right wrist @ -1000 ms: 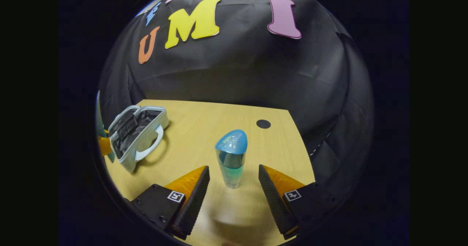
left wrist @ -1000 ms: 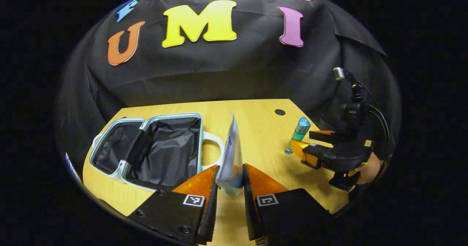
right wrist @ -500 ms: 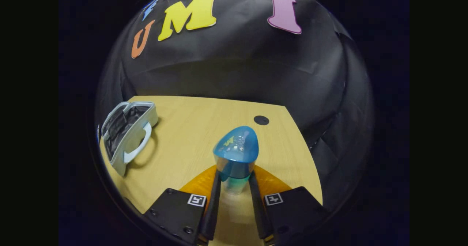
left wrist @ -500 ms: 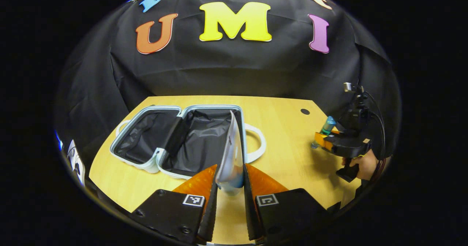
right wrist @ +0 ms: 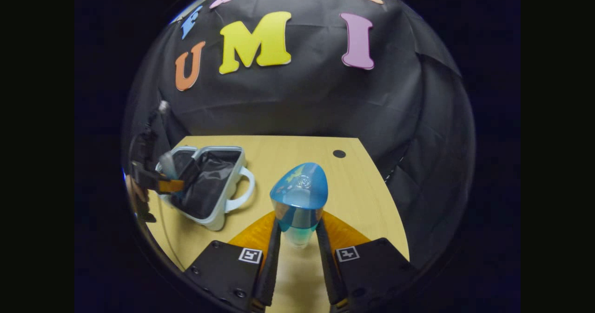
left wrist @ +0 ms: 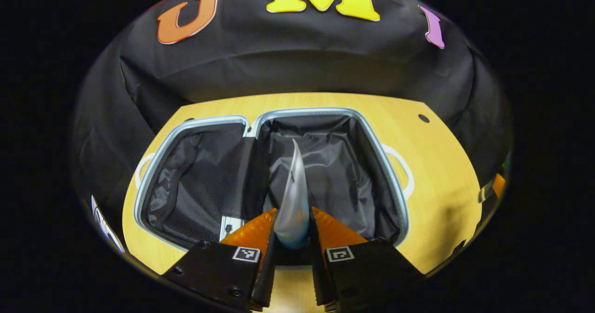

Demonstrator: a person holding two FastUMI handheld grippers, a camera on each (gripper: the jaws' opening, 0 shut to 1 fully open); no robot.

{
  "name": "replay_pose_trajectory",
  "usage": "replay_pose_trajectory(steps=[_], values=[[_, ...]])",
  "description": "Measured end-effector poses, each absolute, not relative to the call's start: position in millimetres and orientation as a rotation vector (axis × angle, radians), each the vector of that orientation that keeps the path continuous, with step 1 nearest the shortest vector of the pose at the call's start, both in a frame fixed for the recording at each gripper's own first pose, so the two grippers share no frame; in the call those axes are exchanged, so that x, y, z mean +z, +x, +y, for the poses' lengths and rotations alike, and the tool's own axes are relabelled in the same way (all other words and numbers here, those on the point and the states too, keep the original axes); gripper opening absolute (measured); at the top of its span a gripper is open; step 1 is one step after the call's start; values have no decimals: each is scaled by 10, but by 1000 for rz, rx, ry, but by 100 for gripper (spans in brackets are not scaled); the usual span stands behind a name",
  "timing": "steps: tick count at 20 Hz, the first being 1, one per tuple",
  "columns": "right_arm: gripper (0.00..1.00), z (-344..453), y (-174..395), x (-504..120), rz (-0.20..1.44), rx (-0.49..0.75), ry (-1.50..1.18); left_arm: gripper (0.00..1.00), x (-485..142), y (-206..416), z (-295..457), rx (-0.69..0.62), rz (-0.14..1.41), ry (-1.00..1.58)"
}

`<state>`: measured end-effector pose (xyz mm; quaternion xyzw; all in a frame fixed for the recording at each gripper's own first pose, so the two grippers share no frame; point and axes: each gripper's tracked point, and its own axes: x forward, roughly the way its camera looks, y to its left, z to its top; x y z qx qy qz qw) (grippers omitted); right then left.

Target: First open the suitcase, pack the skin care products into it, and then close the suitcase.

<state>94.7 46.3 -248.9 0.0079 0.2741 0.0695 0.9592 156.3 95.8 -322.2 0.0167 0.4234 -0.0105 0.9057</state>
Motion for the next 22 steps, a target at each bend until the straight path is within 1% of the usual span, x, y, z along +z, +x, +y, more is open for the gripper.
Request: replay_pose_trajectory(steps=[1,5,8,11,12,13,14,15,16,17,18,20,21,22], values=[[41,608,862,-2365,545,141,15,37,-3346,1633,961,-33,904,30],[41,732,767,-2204,533,109,-4,37,-3609,1737,1007,-29,994,41],[41,788,701,-2169,531,97,-25,37,-3656,1865,1028,-37,1001,61],[41,823,683,-2197,541,85,-27,37,-3802,1844,1032,-33,1074,56],[41,839,694,-2194,544,82,-23,37,-3795,1880,1038,-33,1062,48],[41,853,711,-2199,544,80,-24,44,-3801,1932,1032,-38,1046,56],[41,874,732,-2192,543,80,-28,37,-3801,1928,1027,-42,1052,68],[41,910,738,-2195,544,84,-31,37,-3796,1929,1025,-38,1051,70],[39,983,752,-2186,546,95,-36,37,-3789,1921,1025,-36,1050,69],[39,1053,771,-2184,548,107,-42,40,-3789,1907,1026,-35,1047,59],[41,1139,810,-2187,548,124,-47,42,-3781,1900,964,-59,1034,26],[40,1392,867,-2193,564,174,-40,87,-3632,1839,863,-103,995,-5],[41,1552,931,-2214,576,203,-33,85,-3535,1816,863,-116,958,-15],[41,1676,983,-2220,584,226,-28,87,-3420,1795,870,-123,917,-32]])
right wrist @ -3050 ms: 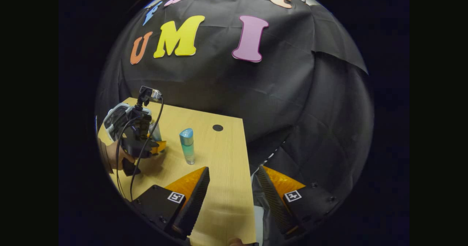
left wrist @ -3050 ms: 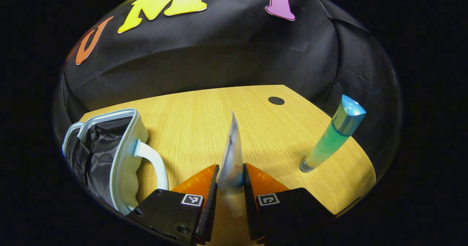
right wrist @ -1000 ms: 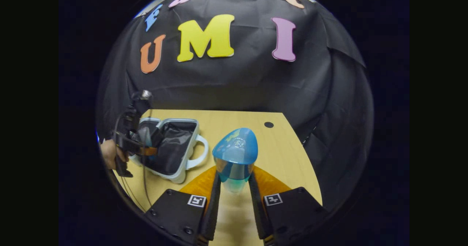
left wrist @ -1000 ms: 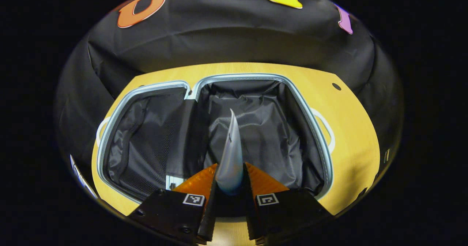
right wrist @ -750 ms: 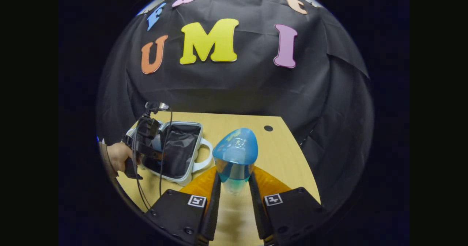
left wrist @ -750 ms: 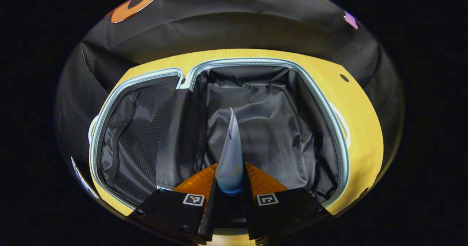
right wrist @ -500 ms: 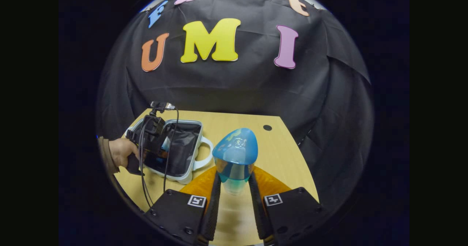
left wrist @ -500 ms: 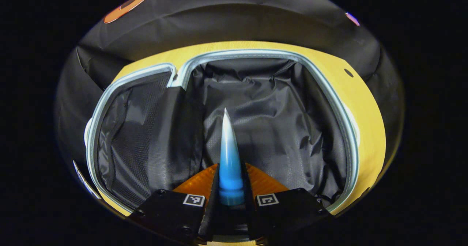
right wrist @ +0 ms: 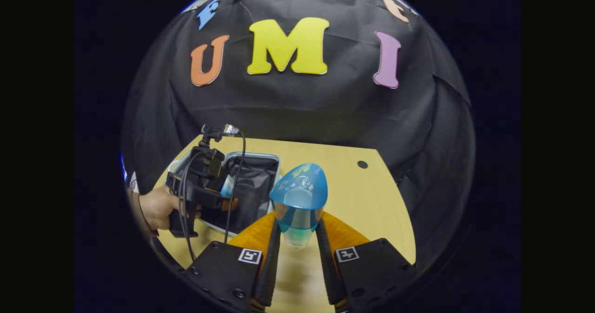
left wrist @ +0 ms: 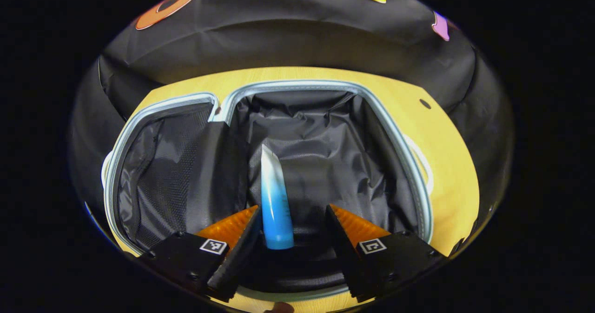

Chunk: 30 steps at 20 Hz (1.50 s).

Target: First open the suitcase, pack the skin care products into it, and then close the suitcase.

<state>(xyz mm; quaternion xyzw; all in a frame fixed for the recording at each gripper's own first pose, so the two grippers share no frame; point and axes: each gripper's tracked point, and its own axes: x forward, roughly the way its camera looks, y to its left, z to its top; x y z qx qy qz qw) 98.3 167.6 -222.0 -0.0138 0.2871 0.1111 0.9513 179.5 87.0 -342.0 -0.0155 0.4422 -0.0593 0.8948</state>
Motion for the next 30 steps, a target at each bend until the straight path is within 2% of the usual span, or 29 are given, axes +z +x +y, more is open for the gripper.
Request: replay_pose_trajectory(steps=[5,11,14,18,23,30], values=[[41,2382,1332,-2495,659,309,-13,95,-2584,1501,1244,-131,567,-76],[41,3125,1467,-3258,842,369,-44,96,-2314,999,1737,-147,426,15],[41,3274,1516,-3585,911,353,-64,96,-2351,810,1947,-143,421,23],[41,3377,1757,-3629,904,333,-58,96,-2389,706,2260,-83,422,-11],[41,3393,1952,-3869,966,233,-20,96,-2524,702,2600,-15,449,-58],[41,3346,1943,-4071,1019,172,-19,96,-2559,789,3025,59,432,-99]])
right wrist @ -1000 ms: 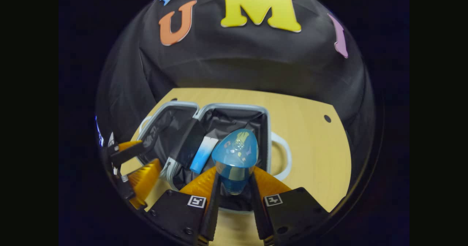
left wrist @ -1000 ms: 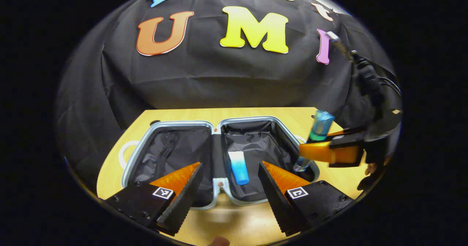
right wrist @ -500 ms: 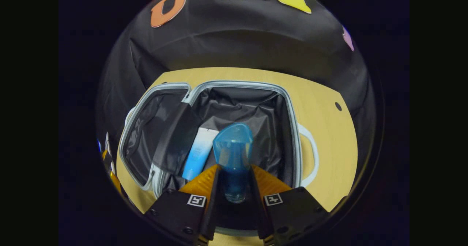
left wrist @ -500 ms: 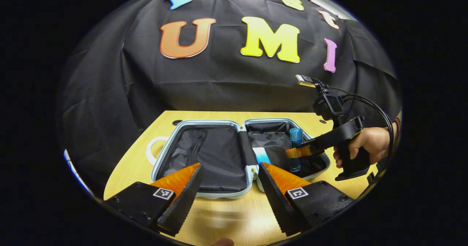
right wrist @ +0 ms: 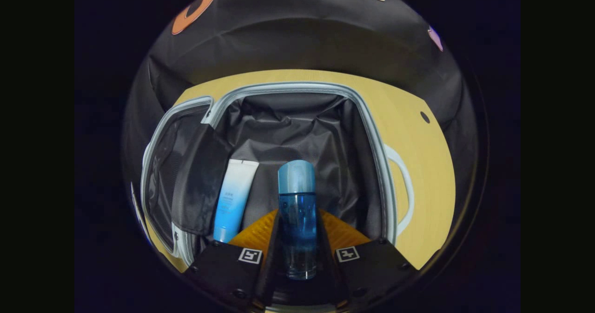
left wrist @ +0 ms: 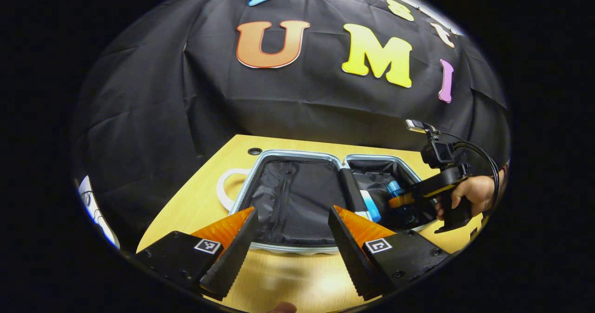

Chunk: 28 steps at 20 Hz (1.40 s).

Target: First open the suitcase, pack the skin care products into it, and then close the suitcase.

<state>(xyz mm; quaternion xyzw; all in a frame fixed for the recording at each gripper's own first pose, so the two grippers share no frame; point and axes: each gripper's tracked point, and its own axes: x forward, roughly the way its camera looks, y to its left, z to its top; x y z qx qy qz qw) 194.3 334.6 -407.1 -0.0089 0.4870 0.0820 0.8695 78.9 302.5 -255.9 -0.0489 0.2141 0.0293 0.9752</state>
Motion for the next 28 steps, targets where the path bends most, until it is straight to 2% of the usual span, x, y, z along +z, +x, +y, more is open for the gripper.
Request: replay_pose_trajectory(steps=[4,7,9,11,13,16,23,24,25,26,27,28], values=[[43,3329,1994,-3967,991,174,-25,96,-2539,787,3258,77,413,-131],[73,3429,1967,-3492,894,246,-24,96,-2511,889,3512,91,380,-172],[80,3414,1902,-3077,798,291,-51,96,-2617,989,3704,109,392,-238],[81,3376,1810,-2729,716,323,-94,96,-2771,1101,3949,140,419,-315],[81,3320,1524,-2387,694,383,-102,98,-2878,1303,4102,142,410,-508],[80,3175,1347,-2102,639,396,-130,97,-3137,1484,4303,194,425,-647],[81,2846,1124,-1804,594,392,-144,96,-3608,1763,4342,227,454,-940],[81,2787,1119,-1799,594,378,-141,82,-3614,1819,4365,237,437,-951],[81,2705,1113,-1811,596,362,-141,80,-3619,1848,4381,248,429,-958],[81,2658,1101,-1824,601,356,-136,89,-3630,1888,4383,258,434,-959],[81,2616,1090,-1847,606,347,-133,87,-3673,1888,4387,269,452,-945],[81,2557,1087,-1868,611,339,-132,65,-3722,1900,4388,274,464,-936]])
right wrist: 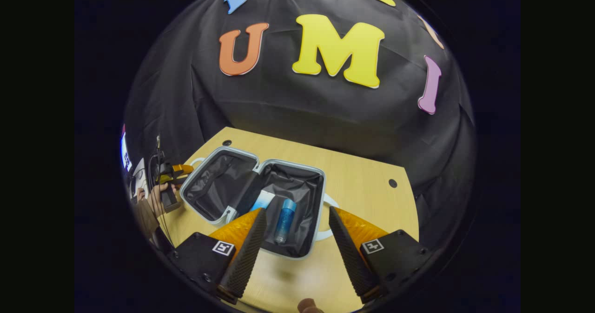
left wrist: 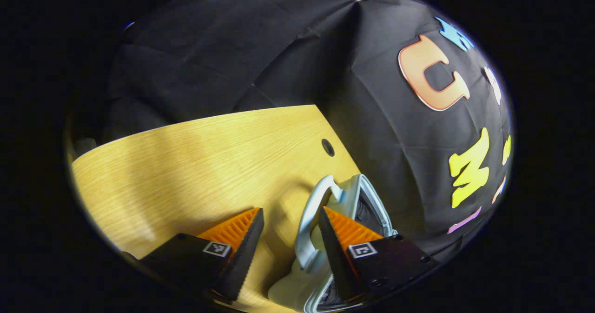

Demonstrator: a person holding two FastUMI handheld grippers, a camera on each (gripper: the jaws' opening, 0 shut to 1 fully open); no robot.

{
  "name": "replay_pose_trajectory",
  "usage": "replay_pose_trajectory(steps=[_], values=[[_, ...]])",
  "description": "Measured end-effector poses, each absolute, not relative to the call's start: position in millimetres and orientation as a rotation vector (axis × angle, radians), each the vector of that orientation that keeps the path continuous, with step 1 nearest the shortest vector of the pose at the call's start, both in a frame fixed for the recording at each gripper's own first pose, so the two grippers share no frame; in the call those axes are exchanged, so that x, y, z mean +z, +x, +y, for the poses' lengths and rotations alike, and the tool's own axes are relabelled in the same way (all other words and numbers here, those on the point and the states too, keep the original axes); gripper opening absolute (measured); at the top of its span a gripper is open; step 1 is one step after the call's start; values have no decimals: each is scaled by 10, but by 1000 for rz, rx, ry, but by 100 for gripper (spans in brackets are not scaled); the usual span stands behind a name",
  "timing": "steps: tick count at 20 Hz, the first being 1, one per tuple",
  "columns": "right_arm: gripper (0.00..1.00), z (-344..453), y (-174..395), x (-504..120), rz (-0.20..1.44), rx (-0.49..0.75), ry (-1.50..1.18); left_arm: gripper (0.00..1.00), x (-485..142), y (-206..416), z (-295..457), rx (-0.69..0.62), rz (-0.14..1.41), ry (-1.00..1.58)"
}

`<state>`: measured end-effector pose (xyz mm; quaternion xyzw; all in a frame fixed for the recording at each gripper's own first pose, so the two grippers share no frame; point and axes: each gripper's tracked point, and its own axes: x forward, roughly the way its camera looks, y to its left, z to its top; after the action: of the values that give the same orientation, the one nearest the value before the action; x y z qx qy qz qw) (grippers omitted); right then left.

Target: First open the suitcase, pack the skin care products into it, and then close the suitcase.

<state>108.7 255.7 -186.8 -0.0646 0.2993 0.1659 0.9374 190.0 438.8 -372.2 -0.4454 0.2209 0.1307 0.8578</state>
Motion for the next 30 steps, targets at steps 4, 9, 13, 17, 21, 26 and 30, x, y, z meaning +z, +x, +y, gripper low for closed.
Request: replay_pose_trajectory(steps=[4,9,13,17,21,26,30], values=[[81,2407,1072,-1915,630,318,-107,34,-3649,2004,4304,242,473,-1012],[81,2239,1107,-1752,603,307,-65,17,-3549,1992,4302,244,489,-934],[81,2026,1151,-1575,567,301,-29,10,-3037,2029,4292,252,423,-814],[81,1710,1188,-1385,506,297,-4,8,-2350,2033,4090,264,356,-638],[81,1487,1195,-1287,472,321,14,8,-1664,1975,3602,268,285,-447],[81,1046,1258,-1165,419,339,41,8,-1016,1928,2627,256,191,-116],[81,698,1285,-1150,405,346,52,8,-864,1884,1920,237,149,-16]])
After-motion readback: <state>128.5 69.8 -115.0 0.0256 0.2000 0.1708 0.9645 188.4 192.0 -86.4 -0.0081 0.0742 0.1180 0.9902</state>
